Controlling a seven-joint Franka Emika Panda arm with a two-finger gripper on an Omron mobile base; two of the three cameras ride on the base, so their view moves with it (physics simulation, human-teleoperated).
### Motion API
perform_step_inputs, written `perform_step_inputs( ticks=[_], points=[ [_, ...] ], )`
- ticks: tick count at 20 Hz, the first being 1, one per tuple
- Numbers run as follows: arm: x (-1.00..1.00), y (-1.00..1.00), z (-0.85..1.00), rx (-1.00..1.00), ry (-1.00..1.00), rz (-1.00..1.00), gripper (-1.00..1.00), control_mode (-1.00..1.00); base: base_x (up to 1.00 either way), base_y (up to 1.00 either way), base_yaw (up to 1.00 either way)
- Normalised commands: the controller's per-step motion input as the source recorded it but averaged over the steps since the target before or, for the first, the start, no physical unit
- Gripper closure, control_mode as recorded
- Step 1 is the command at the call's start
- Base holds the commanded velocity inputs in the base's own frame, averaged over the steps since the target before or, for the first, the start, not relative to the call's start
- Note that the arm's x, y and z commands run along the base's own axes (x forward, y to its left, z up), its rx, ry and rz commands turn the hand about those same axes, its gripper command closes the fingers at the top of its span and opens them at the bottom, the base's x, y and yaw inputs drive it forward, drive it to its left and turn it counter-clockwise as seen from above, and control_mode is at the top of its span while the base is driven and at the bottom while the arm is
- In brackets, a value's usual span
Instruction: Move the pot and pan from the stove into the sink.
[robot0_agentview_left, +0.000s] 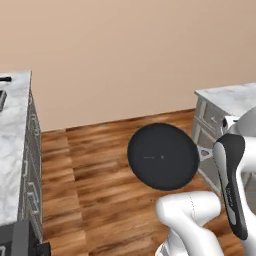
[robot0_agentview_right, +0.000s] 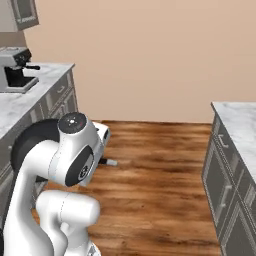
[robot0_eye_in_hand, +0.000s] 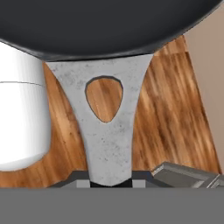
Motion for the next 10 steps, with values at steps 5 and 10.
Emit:
perform_step_inputs(
  ticks=[5, 10],
  points=[
    [0.0, 0.0, 0.0, 0.0, 0.0, 0.0, 1.0, 1.0, 0.0, 0.0, -0.5],
    [0.0, 0.0, 0.0, 0.0, 0.0, 0.0, 1.0, 1.0, 0.0, 0.0, -0.5]
  ],
)
